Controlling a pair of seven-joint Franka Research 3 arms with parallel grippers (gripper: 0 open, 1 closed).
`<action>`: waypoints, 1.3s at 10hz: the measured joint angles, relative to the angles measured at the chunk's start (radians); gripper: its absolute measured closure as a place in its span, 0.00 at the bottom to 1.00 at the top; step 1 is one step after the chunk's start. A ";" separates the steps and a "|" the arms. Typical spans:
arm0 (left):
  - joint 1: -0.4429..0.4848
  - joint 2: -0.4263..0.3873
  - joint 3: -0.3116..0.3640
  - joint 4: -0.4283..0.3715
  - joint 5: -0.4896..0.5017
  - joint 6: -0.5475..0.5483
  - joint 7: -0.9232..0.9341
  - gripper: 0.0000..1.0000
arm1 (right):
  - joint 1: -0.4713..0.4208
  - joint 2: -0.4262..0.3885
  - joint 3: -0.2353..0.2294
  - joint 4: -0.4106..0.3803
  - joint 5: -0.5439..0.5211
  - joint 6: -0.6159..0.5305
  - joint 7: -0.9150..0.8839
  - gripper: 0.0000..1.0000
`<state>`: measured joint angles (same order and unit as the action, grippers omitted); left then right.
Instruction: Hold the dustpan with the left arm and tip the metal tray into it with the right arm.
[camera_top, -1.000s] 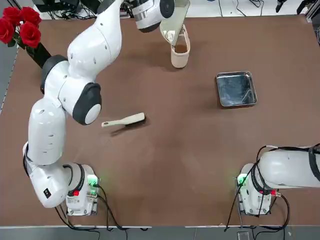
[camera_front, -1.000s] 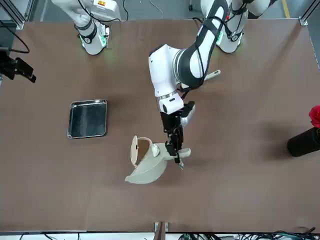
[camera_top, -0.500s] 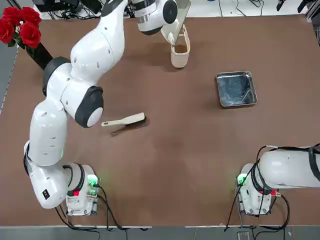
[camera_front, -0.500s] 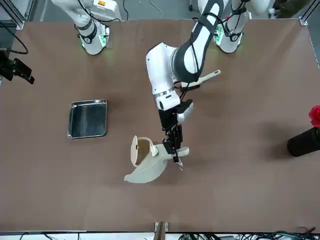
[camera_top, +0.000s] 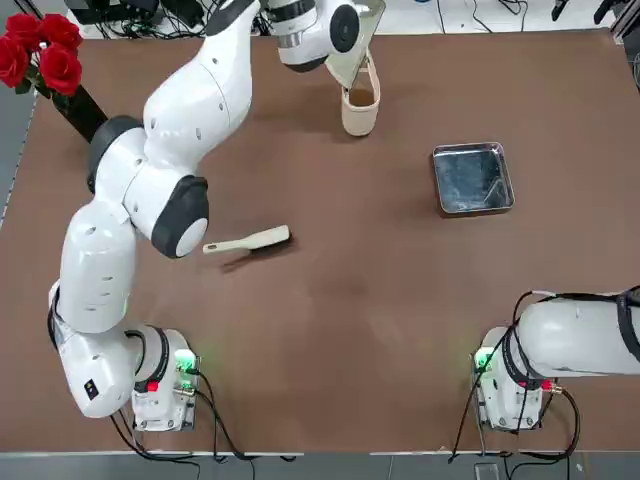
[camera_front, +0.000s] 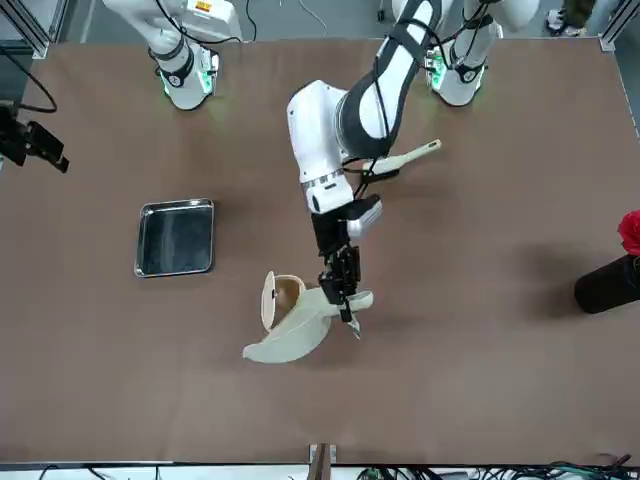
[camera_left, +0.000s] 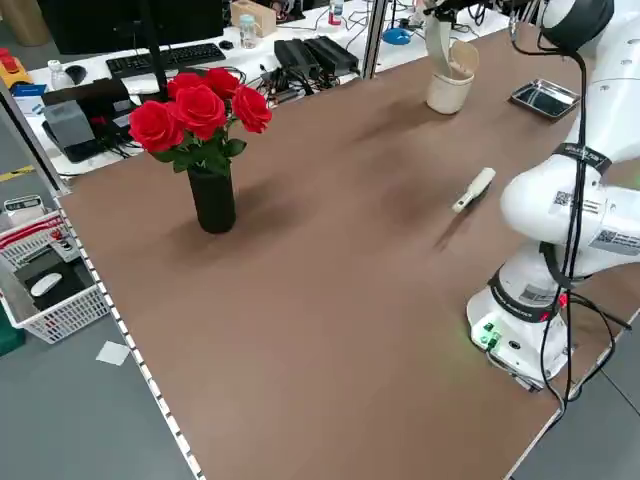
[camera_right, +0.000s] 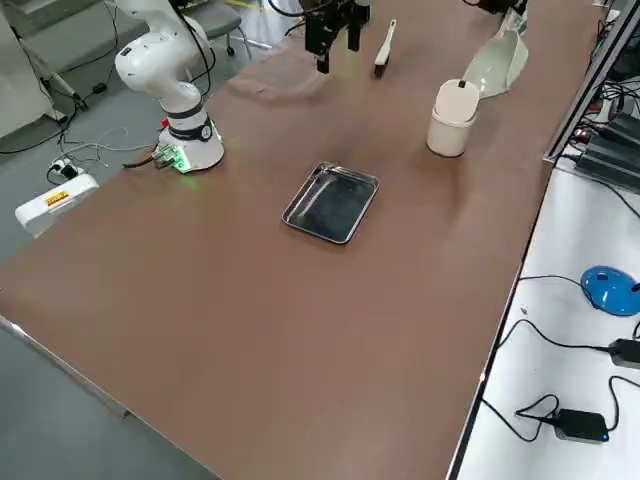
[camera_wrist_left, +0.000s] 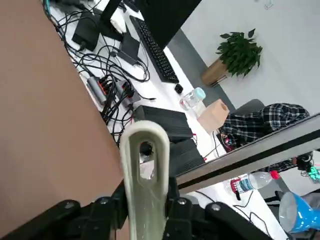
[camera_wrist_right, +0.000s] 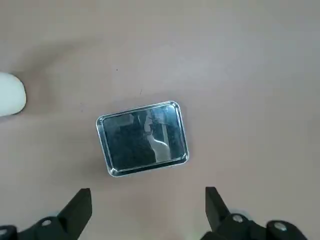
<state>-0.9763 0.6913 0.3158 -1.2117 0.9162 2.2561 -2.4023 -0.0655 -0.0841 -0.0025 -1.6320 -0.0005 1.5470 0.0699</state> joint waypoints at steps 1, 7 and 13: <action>0.000 0.000 0.000 0.002 0.001 0.000 -0.001 0.68 | 0.000 0.002 0.000 0.000 0.000 0.001 0.000 0.00; 0.094 -0.074 0.014 0.012 -0.143 -0.003 0.012 0.68 | 0.000 0.007 0.001 0.000 0.000 0.010 0.000 0.00; 0.206 -0.459 0.014 -0.632 -0.273 0.211 0.033 0.68 | 0.000 0.011 0.000 0.000 0.000 0.015 0.000 0.00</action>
<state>-0.7703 0.2326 0.3299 -1.8434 0.6433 2.4666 -2.3695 -0.0656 -0.0732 -0.0023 -1.6320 -0.0006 1.5621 0.0700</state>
